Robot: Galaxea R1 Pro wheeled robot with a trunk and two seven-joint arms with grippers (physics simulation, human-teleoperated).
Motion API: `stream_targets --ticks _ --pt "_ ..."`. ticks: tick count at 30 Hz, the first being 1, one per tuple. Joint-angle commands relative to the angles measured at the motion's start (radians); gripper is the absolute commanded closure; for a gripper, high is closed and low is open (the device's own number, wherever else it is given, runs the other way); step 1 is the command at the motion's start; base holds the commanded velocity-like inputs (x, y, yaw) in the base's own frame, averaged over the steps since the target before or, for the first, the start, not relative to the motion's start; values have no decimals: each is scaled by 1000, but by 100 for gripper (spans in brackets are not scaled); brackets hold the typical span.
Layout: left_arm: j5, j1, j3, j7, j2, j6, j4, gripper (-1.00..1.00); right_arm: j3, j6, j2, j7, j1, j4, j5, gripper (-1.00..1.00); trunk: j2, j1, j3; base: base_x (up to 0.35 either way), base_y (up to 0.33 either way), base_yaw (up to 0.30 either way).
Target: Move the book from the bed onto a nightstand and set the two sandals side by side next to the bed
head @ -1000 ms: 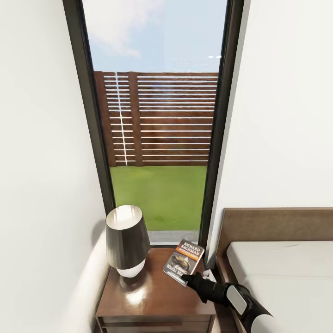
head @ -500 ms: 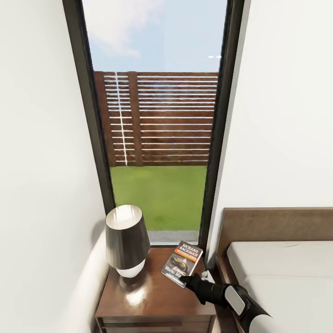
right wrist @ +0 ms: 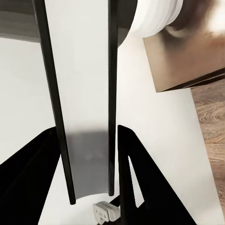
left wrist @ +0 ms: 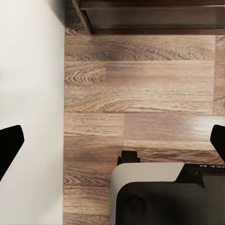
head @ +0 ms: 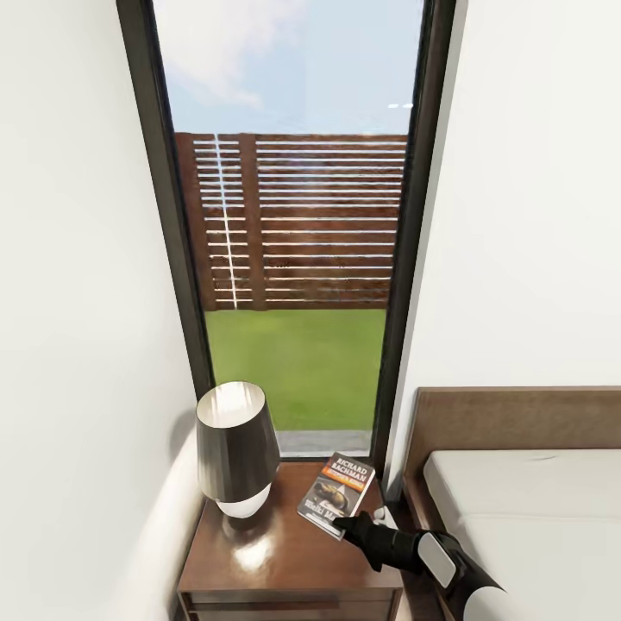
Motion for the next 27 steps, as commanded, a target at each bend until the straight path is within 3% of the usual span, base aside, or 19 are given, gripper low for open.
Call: stream_targets --ticks 1,14,27 --pt "8 -1 -6 3 0 -3 1 -100 -6 7 1 -1 -1 -1 -1 100 -2 1 -2 0 0 0" --pt "8 -1 -7 3 1 -4 1 -100 -8 9 1 -1 -1 -1 -1 100 -2 1 -2 0 0 0" --pt "8 -1 -6 3 1 -4 1 -100 -10 8 1 -1 -1 -1 -2 100 -93 50 -43 0 0 0"
